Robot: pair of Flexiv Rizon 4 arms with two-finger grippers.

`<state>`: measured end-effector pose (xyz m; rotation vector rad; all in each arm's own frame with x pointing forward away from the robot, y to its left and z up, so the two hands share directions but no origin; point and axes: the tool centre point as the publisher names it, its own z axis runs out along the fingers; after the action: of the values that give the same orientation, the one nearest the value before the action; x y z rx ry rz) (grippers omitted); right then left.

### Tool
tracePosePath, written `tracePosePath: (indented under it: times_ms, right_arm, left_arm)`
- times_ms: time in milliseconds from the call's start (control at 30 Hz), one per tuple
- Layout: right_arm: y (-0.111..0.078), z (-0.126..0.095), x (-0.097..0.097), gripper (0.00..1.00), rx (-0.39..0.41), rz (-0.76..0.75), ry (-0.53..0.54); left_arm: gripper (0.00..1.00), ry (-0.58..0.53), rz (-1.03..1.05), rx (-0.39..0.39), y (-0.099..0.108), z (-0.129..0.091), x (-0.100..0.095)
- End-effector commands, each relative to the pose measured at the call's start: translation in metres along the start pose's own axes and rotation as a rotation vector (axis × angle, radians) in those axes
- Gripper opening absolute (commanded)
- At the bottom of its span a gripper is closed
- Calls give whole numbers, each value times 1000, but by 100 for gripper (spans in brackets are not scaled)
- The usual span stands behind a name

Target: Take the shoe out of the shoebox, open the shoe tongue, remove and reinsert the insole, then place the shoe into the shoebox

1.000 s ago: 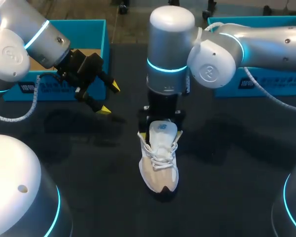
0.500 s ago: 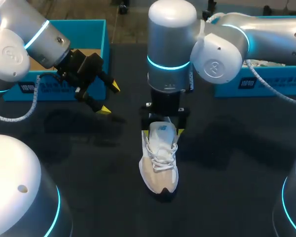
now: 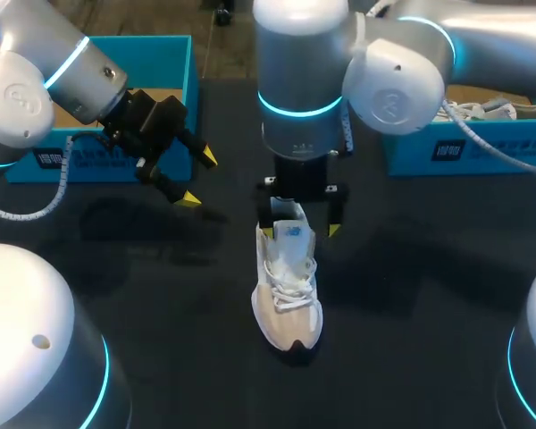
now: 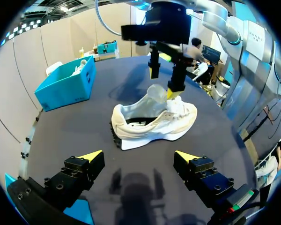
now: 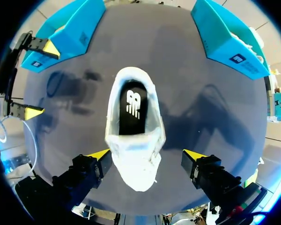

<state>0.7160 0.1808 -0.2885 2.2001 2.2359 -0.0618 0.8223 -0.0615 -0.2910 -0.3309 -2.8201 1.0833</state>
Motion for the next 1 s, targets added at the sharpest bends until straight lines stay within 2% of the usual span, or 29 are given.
tracePosePath:
  times_ms: [33,400,500,533,567,600,667,800,867,1000]
  right_arm:
    - [-8,-12,4,100,-16,4,-13]
    - [-25,-29,12,100,-18,8,-32]
    - [-32,-31,13,76,-15,15,-38]
    - [-33,-32,13,58,-16,18,-39]
    - [-35,-33,14,44,-17,19,-40]
    - [-37,-32,15,39,-17,21,-41]
    - [-39,-31,16,36,-16,27,-40]
    - [-41,-23,18,36,-16,31,-50]
    - [-42,-14,16,32,15,12,-78]
    - [-38,2,17,37,17,17,-69]
  left_arm:
    - [100,0,0,-2,0,0,1]
    - [100,0,0,-2,0,0,1]
    - [100,0,0,-2,0,0,1]
    - [100,0,0,-2,0,0,1]
    - [100,0,0,-2,0,0,1]
    - [100,0,0,-2,0,0,1]
    - [100,0,0,-2,0,0,1]
    - [100,0,0,-2,0,0,1]
    - [100,0,0,-2,0,0,1]
    - [100,0,0,-2,0,0,1]
